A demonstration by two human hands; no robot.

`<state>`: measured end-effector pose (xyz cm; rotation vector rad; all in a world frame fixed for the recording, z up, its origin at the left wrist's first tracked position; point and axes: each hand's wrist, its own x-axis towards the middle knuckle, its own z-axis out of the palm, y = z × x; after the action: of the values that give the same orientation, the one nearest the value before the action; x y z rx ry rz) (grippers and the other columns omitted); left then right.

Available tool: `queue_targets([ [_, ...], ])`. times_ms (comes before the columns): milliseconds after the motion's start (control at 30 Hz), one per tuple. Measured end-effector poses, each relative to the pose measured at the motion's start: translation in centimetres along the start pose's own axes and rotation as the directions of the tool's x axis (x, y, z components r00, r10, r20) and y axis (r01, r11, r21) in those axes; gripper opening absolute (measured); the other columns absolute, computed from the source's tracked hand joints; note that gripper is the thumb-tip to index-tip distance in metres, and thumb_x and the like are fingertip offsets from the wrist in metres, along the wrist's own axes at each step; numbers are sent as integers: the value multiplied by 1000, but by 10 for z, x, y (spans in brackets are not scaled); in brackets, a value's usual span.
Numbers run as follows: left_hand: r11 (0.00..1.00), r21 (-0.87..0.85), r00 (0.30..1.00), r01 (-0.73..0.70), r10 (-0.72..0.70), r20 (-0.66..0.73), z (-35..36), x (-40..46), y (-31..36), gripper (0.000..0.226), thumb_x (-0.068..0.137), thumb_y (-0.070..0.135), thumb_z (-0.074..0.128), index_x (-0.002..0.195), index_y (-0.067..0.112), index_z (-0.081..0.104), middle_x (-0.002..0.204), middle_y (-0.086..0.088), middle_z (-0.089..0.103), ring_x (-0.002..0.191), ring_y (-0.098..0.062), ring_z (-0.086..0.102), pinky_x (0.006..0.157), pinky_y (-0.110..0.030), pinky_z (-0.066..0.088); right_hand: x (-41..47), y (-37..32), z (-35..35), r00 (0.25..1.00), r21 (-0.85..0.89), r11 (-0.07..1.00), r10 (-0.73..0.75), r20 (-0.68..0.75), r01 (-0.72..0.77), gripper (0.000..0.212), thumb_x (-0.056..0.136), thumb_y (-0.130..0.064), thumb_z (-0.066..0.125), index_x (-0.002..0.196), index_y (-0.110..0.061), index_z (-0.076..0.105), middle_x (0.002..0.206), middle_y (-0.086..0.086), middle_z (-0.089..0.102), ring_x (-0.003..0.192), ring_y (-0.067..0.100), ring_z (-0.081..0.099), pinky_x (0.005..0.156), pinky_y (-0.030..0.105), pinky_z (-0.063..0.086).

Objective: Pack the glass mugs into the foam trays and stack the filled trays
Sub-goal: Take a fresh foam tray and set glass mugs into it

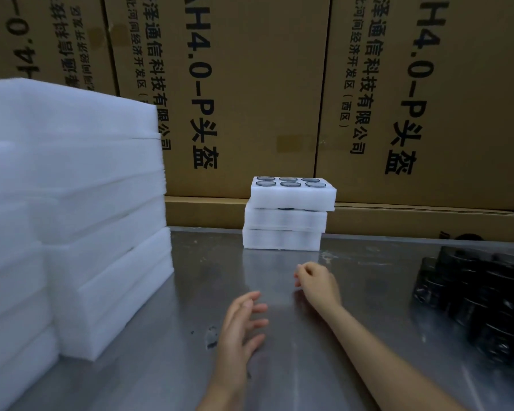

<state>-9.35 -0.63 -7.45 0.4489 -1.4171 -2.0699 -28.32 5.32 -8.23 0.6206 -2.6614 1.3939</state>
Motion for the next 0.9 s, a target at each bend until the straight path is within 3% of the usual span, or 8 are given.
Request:
queue_targets([
  [100,999,4,998,-32,32,-50,4,-10,5,24,98,21,39,96,19,63,88,-2,63,79,-15,55,71,-26,41,-47,-1,-17,999,-139,990,-20,41,25,32,94,-33,46,78,-13,64,77,0,69,81,23,62,67,30,43],
  [300,970,195,989,-145,150,-15,12,-51,8,23,92,1,50,75,9,64,66,-5,57,64,-12,51,54,-12,38,-147,-2,-59,998,-356,932,-59,26,64,36,92,-40,44,64,-18,43,90,7,68,94,30,61,64,32,36],
  [500,931,316,981,-185,156,116,5,-119,11,30,90,-7,50,70,10,65,58,0,57,52,0,52,55,-11,39,-217,-8,-81,963,-457,848,-236,126,268,21,95,-43,37,91,-24,47,100,-2,66,95,26,60,68,32,41],
  [700,822,500,932,-272,97,348,1,-181,3,27,86,-7,55,75,17,60,61,8,61,61,-1,54,64,-17,41,-272,-14,-93,898,-419,803,-312,312,424,18,86,-39,45,86,-32,29,103,-8,59,100,18,57,64,32,28],
  [800,681,624,871,-384,42,490,-11,-193,19,15,87,2,58,85,15,66,75,6,63,71,-5,55,72,-20,44,-287,-13,-98,896,-377,823,-324,303,425,17,86,-40,48,86,-32,33,103,-9,60,101,16,55,65,31,26],
  [833,576,678,849,-457,56,525,-18,-190,29,14,87,6,58,91,15,68,80,7,64,76,-6,57,75,-21,46,-289,-12,-100,899,-364,830,-332,286,422,14,88,-41,48,88,-32,37,102,-10,60,101,15,55,65,30,27],
  [900,222,775,806,-592,177,565,-30,-178,61,18,88,14,57,103,16,66,95,5,65,90,-10,60,85,-26,45,-289,-12,-102,903,-323,851,-339,265,414,9,91,-40,46,94,-32,47,88,-14,60,97,13,56,65,30,33],
])
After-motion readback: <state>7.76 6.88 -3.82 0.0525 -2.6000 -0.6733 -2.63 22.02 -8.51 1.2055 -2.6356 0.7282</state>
